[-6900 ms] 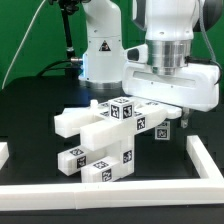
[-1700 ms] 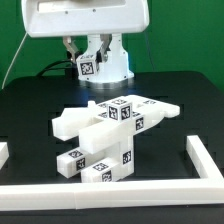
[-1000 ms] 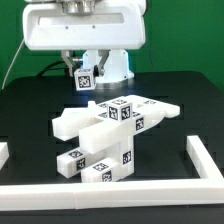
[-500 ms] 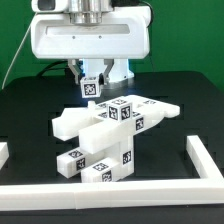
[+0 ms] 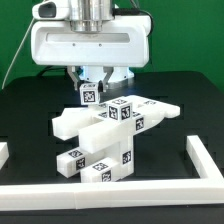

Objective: Assemble chair

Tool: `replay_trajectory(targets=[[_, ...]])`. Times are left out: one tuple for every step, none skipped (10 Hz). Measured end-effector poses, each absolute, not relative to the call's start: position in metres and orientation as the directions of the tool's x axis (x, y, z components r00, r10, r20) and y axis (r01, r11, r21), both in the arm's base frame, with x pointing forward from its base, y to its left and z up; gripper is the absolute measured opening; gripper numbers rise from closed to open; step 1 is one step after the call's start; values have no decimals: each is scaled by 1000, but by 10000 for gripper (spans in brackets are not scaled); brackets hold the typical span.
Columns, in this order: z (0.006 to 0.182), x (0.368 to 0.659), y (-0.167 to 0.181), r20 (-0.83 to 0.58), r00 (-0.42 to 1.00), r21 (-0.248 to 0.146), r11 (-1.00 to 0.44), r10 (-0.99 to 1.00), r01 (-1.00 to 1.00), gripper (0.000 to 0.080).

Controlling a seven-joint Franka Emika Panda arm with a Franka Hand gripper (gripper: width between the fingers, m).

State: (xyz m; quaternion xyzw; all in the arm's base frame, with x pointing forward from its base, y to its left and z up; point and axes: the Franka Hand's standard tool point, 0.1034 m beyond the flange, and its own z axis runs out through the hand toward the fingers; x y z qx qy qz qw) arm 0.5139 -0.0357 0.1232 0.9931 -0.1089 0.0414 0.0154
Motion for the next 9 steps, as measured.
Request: replay_trajectory(targets=[[120, 514, -35, 86, 974, 26, -976, -212, -215, 284], [117, 513, -34, 83, 974, 29, -977, -209, -212, 284], [117, 515, -34, 90, 974, 29, -977, -208, -212, 284], [117, 515, -34, 92, 974, 30, -977, -207, -210, 284], [117, 515, -35, 92, 976, 31, -979, -198, -201, 284], [117, 515, -35, 92, 976, 31, -979, -197, -201, 284], [117, 515, -35, 91, 976, 32, -979, -197, -201, 389], [117, 515, -35, 91, 976, 32, -979, -197, -201, 529], [117, 515, -35, 91, 976, 32, -979, -197, -201, 618]])
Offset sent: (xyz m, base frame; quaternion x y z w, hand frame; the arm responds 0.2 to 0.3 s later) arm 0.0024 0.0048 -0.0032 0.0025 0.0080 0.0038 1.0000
